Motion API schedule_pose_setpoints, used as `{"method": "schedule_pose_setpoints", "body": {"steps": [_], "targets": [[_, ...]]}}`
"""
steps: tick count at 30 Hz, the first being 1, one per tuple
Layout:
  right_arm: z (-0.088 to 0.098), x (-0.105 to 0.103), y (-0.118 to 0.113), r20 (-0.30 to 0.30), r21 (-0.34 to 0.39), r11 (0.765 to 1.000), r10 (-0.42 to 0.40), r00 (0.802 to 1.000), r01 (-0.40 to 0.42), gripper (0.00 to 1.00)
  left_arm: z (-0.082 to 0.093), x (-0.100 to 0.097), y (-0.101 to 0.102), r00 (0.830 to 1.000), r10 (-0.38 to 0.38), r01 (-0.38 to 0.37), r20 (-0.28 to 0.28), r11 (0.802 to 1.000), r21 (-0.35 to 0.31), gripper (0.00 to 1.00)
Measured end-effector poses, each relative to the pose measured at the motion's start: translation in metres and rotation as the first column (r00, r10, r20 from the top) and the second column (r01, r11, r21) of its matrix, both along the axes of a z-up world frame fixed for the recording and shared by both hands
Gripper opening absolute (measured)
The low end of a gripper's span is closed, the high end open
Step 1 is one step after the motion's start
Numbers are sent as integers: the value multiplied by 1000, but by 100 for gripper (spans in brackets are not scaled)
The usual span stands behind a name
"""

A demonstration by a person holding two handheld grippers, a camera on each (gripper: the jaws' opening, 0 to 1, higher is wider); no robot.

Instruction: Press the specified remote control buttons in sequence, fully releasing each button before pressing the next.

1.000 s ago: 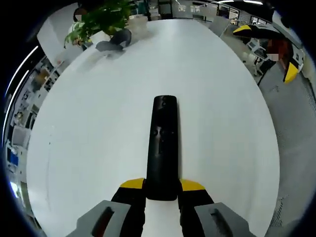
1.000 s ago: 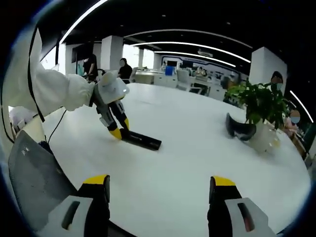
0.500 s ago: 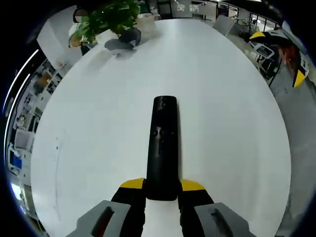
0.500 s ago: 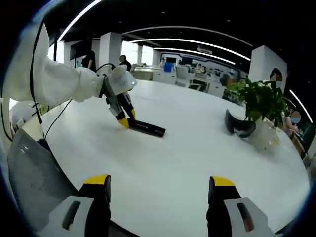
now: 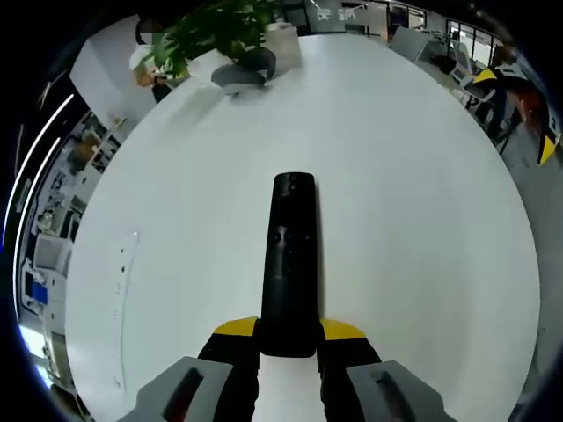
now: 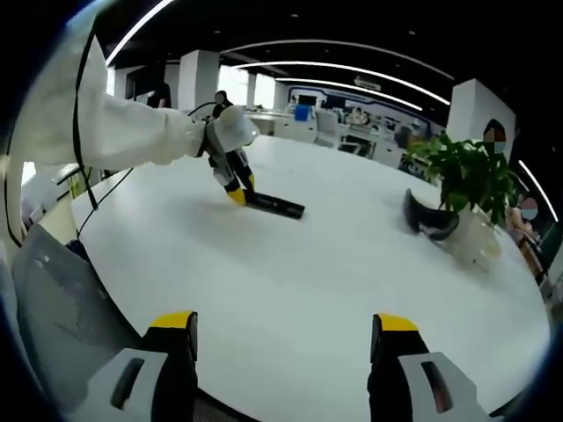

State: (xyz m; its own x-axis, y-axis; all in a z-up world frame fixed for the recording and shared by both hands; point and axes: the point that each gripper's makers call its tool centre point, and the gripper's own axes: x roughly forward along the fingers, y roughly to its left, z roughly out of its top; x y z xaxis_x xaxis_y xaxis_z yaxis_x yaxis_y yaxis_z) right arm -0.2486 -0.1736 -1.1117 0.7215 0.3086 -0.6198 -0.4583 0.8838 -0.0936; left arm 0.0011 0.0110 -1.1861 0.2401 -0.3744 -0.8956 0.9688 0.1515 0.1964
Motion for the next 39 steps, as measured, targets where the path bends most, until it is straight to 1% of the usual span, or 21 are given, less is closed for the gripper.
{"method": "schedule_pose_setpoints", "body": {"steps": [3,5,10,13,18,23,27,28,31,32,33,34,35,36,37,38,39], "targets": [[-2,0,-1,-8,-9,1000,-1,1000,1,79,0,8,2,1000,-5,5,16,1000,9,24],[-3,0,-1,-14,-11,1000,-2,1000,2,79,2,15,3,999,-17,17,38,1000,11,24],[-5,-1,-1,-23,-7,1000,-6,1000,5,79,3,31,5,998,-31,29,53,999,26,24],[-8,-2,-1,-30,-15,1000,0,1000,-1,79,3,41,7,998,-26,24,58,999,28,24],[-10,-1,-2,-36,-21,1000,-8,999,7,79,2,53,9,997,-37,35,68,999,38,24],[-10,-1,-2,-40,-22,1000,-7,999,6,79,0,65,8,996,-64,61,67,997,39,24],[-11,-1,-2,-43,-27,1000,-11,999,10,79,-2,68,5,995,-87,86,46,996,17,24],[-11,-1,-2,-40,-24,1000,-14,999,13,79,-3,67,5,993,-108,107,40,994,19,24],[-12,0,-3,-43,-23,1000,-15,999,14,79,-4,67,5,992,-123,123,33,992,13,25],[-12,-1,-2,-47,-24,1000,-13,999,12,80,-5,66,5,991,-130,130,35,991,12,25],[-12,-1,-2,-46,-22,1000,-12,999,11,80,-4,65,4,987,-156,156,46,988,13,24],[-11,0,-2,-43,-20,1000,-11,999,10,80,-4,65,3,980,-187,186,62,982,24,24],[-11,0,-2,-40,-19,1000,-10,999,9,80,-3,64,1,971,-224,222,86,974,32,24],[-11,0,-1,-39,-16,1000,-9,999,9,80,-3,64,2,977,-196,195,89,981,28,25],[-11,0,-1,-41,-12,1000,-7,999,6,80,-1,70,5,987,-122,121,103,993,15,27],[-11,-1,0,-43,-9,1000,-4,999,3,80,-1,72,6,990,-96,96,107,995,5,30],[-11,-1,0,-41,-9,1000,0,999,-1,81,2,77,7,990,-60,61,130,998,-7,34]]}}
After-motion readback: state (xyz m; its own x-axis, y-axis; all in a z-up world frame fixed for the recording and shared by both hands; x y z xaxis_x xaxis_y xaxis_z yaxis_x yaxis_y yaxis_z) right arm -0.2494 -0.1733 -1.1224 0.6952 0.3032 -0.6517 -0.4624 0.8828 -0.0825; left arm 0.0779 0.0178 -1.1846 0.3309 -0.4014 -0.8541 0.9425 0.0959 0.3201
